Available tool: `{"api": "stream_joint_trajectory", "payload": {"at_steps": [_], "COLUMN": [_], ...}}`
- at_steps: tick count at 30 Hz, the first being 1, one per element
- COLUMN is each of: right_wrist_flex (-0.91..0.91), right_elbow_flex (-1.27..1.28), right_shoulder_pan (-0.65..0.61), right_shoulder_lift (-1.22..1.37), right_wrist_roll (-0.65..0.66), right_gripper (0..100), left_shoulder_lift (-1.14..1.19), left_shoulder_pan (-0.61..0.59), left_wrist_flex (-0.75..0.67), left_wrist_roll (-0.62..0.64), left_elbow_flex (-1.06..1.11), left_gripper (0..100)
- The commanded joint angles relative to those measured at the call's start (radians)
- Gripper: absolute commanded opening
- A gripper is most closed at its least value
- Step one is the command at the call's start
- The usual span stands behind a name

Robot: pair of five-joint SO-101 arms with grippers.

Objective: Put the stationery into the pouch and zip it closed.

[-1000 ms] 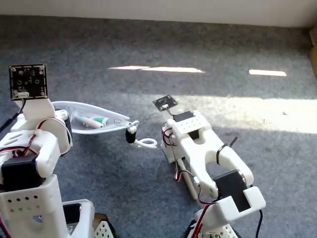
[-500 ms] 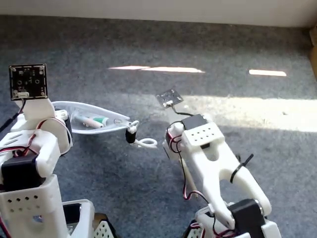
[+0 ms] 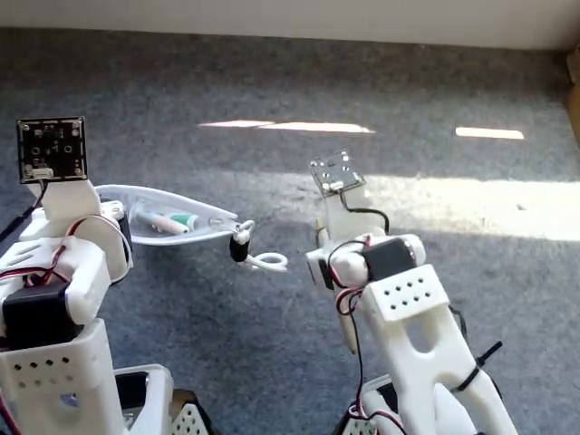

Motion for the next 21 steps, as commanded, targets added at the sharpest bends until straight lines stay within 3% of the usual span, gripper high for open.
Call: {"api": "stream_joint_trajectory", "payload": {"at_steps": [1,9,21], "right_wrist_flex": [-0.001,0.007,-0.001], "right_elbow_flex": [0.013,0.035,0.097], "right_shoulder_pan": [0.007,0.004,0.005], "right_shoulder_lift": [-0.111,-0.334,-0.67], "right_wrist_roll": [-0.011,-0.115,-0.115], "right_gripper": [0.5,0.5,0.5], "left_shoulder_lift": [0.01,0.01,0.01], "left_shoulder_pan": [-0.01,-0.01,-0.01], "left_wrist_flex": [-0.011,-0.011,-0.011], "left_wrist_roll": [0.002,0.002,0.002], "left_elbow_flex": [0.008,0.008,0.008], "left_gripper": [1,1,1]}}
